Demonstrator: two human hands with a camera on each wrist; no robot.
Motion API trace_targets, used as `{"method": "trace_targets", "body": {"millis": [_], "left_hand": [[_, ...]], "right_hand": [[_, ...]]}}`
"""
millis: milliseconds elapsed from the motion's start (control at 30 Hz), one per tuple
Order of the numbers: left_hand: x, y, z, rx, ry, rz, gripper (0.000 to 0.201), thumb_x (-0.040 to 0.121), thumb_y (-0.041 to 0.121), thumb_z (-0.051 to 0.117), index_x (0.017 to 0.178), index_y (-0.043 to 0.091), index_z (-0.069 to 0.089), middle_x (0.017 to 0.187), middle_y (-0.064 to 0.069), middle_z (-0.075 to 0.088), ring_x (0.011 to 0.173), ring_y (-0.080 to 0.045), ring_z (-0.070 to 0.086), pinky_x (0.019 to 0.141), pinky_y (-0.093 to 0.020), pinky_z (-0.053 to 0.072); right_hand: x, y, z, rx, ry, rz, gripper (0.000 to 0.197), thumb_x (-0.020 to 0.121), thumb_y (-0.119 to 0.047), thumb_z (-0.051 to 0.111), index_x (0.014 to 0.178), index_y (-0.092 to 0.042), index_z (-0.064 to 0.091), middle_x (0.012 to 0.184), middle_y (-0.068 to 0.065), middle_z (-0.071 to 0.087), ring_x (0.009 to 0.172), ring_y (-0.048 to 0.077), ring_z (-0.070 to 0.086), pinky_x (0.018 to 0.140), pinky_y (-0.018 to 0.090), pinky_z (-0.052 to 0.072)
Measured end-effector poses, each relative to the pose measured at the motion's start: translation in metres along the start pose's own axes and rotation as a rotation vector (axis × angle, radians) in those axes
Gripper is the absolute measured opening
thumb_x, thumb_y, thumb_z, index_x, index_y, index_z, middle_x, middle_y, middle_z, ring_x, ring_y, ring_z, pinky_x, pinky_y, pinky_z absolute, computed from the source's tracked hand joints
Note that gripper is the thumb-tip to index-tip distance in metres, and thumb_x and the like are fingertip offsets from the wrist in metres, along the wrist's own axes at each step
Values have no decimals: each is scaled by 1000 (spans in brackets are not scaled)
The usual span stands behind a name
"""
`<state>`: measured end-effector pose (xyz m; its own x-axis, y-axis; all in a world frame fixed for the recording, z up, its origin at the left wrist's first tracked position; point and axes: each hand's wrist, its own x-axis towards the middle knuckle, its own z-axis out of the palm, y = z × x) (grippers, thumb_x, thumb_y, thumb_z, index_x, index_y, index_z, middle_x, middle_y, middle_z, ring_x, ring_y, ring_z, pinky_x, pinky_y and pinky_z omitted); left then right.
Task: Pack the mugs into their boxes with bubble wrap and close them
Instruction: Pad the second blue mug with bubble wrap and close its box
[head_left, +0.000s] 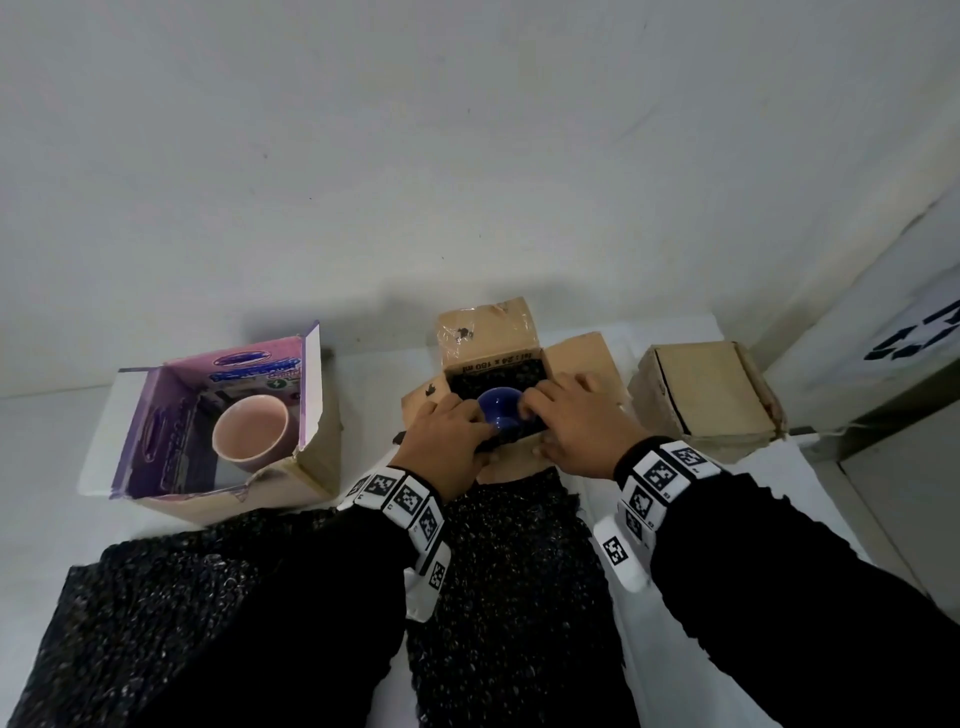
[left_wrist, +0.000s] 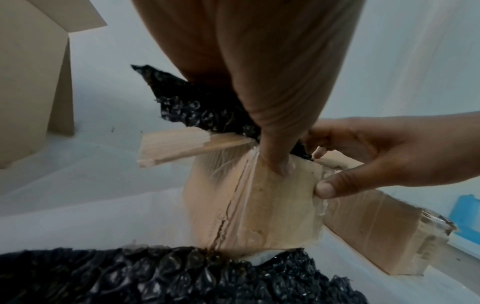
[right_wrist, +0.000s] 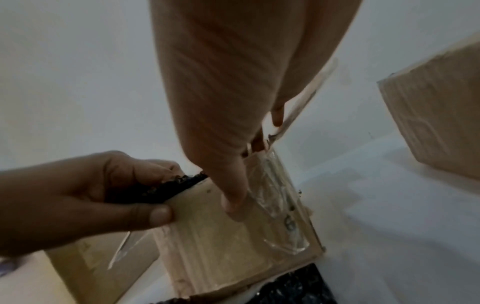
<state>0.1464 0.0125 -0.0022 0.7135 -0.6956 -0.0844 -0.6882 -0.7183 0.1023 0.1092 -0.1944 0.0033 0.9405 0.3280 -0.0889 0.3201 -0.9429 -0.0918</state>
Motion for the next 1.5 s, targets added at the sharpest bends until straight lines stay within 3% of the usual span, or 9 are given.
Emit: {"method": "trace_targets", "body": {"millis": [133,333,567,767,933,1033,1133,1233,1500], "left_hand": [[-1,-2,1,-25,-4,8,39,93,39,52,131,31,54,133,5,51,121,-19,41,97,-34,31],[0,7,3,25,73,-45,31,88,47,53,111,27,53,112,6,62,104,-18,49,89,-32,29],[-12,4,6,-96,56,35,52,83,62,46,126,34,54,110,8,65,104,-16,54,100,-37,32],[-17,0,5,-56,22,47,45,92,51,47,131,28,51,117,3,63,101,-18,56,80,-31,41],[-31,8,2,-226,5,108,61,86,71,35,124,28,54,102,6,67,89,-14,61,78,-31,49],[-31,-1,-6,-444,63,121,49,94,62,26,95,27,60,82,8,65,71,-10,58,68,-31,48],[-14,-17,-18,-257,165,32,36,94,45,33,98,28,65,90,7,66,80,-13,58,73,-35,48],[7,-35,-24,-58,58,-16,31,95,37,43,120,30,58,112,7,63,103,-17,57,90,-35,41],[9,-40,-20,-30,-204,-81,34,89,42,51,114,21,58,106,-2,65,99,-25,60,82,-35,47]], "right_hand": [[2,-7,3,109,-55,-11,42,89,-24,59,129,-31,50,127,-7,54,114,16,47,98,35,19],[11,-9,-10,-80,-47,21,43,88,-10,55,123,-36,57,117,-14,60,112,20,38,81,39,18],[14,5,-16,-159,42,51,33,96,-27,45,115,-45,65,123,-5,49,117,28,35,90,41,25],[14,-8,4,555,156,445,25,90,-40,58,110,-28,68,109,0,44,94,17,54,82,28,41],[26,-13,9,602,200,422,35,76,-16,72,106,-25,58,108,-1,52,92,21,59,78,28,44],[35,-11,6,690,237,389,30,75,-12,74,90,-28,54,96,-5,63,86,19,63,79,37,52],[37,-11,2,633,208,394,13,76,-31,72,82,-30,61,96,-4,58,92,18,59,81,37,52],[30,-20,1,510,119,489,37,68,-54,71,93,-31,58,105,-3,44,99,15,41,80,33,46],[48,-21,-6,376,73,388,28,76,-7,60,99,-23,66,101,3,57,92,27,57,70,28,34]]}}
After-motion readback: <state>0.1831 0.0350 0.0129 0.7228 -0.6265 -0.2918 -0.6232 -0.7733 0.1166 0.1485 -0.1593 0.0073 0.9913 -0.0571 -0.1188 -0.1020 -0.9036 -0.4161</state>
